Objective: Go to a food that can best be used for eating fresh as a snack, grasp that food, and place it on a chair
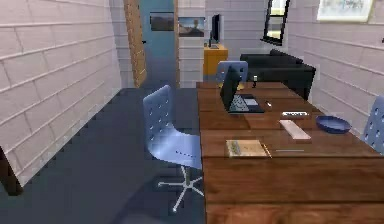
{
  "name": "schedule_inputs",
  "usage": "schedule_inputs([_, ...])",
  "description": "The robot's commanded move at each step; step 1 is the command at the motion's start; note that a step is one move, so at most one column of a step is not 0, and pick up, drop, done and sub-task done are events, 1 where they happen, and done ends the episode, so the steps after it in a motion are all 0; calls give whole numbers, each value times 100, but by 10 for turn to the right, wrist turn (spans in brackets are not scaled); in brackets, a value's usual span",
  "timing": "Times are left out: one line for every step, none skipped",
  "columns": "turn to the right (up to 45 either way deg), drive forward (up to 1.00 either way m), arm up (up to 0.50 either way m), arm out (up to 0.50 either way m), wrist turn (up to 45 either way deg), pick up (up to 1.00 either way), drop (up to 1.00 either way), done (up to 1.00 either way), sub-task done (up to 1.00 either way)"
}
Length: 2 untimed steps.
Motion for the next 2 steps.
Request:
schedule_inputs([-450, 0, 0, 0, 0, 0, 0, 0, 0])
schedule_inputs([-450, 0, 0, 0, 0, 0, 0, 0, 0])
